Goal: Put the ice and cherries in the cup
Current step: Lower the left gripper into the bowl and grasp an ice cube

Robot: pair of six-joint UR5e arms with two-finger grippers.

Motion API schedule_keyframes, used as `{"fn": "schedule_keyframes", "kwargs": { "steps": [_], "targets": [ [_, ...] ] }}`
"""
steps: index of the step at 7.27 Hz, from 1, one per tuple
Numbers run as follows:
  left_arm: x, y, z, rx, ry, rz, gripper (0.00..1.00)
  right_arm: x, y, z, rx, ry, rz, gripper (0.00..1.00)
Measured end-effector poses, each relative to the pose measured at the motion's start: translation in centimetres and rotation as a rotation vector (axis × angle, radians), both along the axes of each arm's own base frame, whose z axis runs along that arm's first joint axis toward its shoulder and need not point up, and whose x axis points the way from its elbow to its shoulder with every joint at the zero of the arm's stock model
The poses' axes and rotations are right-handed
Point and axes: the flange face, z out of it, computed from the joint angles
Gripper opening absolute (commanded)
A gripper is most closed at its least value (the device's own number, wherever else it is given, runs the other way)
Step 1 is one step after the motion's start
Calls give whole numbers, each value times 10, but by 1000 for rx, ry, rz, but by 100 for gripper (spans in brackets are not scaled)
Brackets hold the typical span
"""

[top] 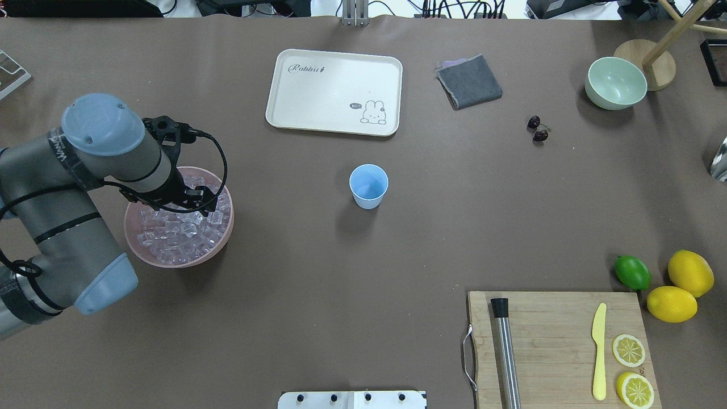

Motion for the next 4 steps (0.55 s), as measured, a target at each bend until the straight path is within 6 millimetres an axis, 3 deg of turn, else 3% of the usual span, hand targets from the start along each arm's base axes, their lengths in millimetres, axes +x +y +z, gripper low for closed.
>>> {"fn": "schedule_keyframes", "kwargs": {
  "steps": [4],
  "targets": [
    [14,15,1,-48,-9,-25,98,0,3,2,-3,0,0,99]
  ]
}}
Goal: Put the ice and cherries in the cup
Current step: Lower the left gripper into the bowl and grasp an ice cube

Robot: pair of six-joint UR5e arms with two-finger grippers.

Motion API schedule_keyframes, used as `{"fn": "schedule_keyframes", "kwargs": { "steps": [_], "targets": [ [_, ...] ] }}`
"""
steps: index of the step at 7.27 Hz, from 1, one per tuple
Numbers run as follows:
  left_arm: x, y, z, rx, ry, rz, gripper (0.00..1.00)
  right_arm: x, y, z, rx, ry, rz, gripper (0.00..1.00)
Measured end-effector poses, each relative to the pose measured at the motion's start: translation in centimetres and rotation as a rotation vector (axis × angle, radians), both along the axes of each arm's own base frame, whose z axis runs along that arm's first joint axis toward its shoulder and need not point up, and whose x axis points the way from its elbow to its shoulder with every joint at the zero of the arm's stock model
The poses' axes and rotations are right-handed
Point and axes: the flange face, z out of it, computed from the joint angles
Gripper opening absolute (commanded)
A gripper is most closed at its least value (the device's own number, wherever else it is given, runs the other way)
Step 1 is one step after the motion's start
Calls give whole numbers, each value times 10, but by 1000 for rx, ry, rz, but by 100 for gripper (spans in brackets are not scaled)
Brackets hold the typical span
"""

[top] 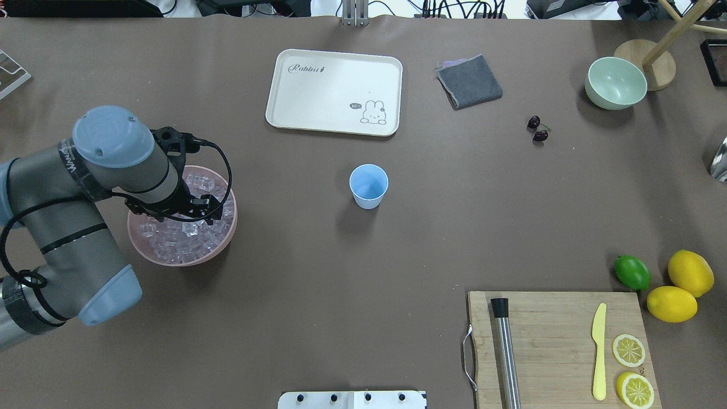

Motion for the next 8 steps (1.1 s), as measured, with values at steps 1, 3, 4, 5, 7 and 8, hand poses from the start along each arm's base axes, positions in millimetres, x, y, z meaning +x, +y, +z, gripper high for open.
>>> {"fn": "schedule_keyframes", "kwargs": {
  "steps": [1,3,4,5,7,8],
  "targets": [
    [0,2,3,-7,-4,-4,97,0,2,0,0,-1,0,99],
    [-3,5,8,-13,-10,-6,55,0,7,-1,2,-2,0,99],
    [-2,4,6,-11,-8,-6,45,0,9,-1,3,-2,0,99],
    [-2,4,4,-8,-4,-6,31,0,10,-1,3,-2,0,99],
    [-2,3,-1,0,5,-6,13,0,10,-1,2,-3,0,99],
    [-5,5,-4,4,11,-6,7,0,10,-1,2,-3,0,99]
  ]
}}
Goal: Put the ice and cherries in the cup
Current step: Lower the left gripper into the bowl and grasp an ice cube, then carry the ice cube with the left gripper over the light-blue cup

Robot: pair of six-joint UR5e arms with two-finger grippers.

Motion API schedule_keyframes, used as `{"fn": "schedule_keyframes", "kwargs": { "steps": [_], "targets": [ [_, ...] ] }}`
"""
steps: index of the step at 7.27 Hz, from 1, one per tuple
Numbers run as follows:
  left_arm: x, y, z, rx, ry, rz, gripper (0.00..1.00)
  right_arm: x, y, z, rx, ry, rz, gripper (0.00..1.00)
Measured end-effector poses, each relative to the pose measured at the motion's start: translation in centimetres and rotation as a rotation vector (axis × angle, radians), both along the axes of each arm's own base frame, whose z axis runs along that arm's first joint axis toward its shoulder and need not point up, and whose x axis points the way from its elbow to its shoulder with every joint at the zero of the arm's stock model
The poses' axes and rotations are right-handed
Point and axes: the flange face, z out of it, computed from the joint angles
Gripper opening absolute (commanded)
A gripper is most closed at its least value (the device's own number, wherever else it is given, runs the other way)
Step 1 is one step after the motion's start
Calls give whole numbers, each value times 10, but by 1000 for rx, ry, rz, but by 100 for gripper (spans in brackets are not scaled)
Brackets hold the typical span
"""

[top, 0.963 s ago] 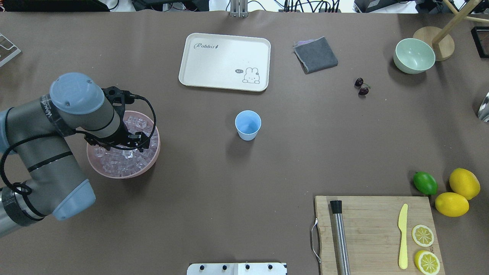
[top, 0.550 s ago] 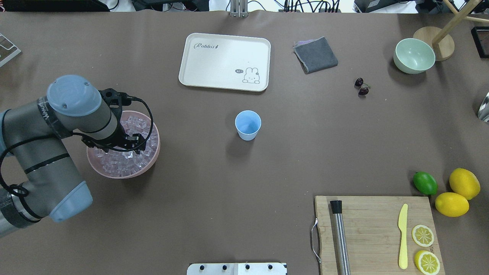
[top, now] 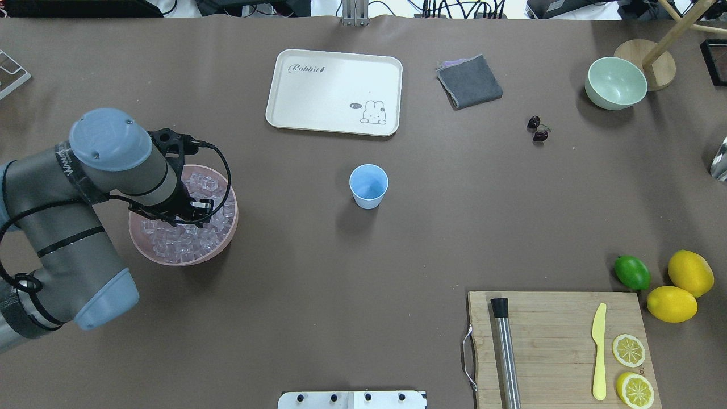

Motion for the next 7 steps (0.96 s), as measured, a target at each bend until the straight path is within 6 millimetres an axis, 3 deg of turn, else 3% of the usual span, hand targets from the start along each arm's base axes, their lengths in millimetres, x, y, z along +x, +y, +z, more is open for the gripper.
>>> {"fn": "schedule_keyframes", "kwargs": {
  "steps": [1,4,6,7],
  "targets": [
    [-4,1,-3,5,6,-3,0,0,1,1,-1,0,0,99],
    [-29,-3,-28,30,28,-23,0,0,5,-1,1,-2,0,99],
    [-23,-21,-75,79,49,-7,0,0,5,-2,3,-2,0,99],
    [-4,-41,-106,114,63,12,0,0,5,-2,4,-3,0,99]
  ]
}}
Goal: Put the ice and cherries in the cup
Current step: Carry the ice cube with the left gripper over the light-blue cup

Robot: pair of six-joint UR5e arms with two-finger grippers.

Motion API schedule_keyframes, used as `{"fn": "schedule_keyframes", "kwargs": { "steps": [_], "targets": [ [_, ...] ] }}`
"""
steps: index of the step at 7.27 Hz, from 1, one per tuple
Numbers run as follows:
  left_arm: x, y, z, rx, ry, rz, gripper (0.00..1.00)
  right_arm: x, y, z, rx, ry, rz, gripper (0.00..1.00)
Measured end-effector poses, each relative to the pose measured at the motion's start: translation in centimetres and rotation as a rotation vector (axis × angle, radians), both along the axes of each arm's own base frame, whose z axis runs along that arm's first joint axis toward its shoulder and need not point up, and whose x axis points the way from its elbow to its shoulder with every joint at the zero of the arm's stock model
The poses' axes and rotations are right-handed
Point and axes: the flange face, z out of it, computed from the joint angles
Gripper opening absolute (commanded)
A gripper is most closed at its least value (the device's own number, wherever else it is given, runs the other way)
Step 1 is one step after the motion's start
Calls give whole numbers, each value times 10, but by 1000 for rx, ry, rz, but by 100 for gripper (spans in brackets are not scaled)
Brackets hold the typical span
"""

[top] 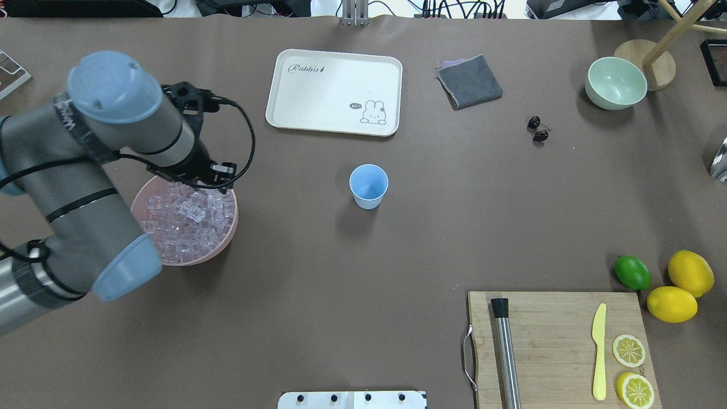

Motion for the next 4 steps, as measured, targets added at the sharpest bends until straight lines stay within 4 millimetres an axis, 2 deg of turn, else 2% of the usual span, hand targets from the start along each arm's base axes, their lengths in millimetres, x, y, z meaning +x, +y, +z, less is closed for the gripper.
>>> {"fn": "schedule_keyframes", "kwargs": {
  "steps": [1,2,3,4],
  "targets": [
    [27,-22,-39,21,18,6,0,0,0,0,0,0,0,99],
    [55,-36,-76,27,41,7,0,0,0,-2,2,-1,1,99],
    [83,-40,-102,39,72,15,0,0,-1,-5,8,-1,1,99],
    [112,-47,-119,55,108,20,0,0,-1,-8,15,-1,1,99]
  ]
}}
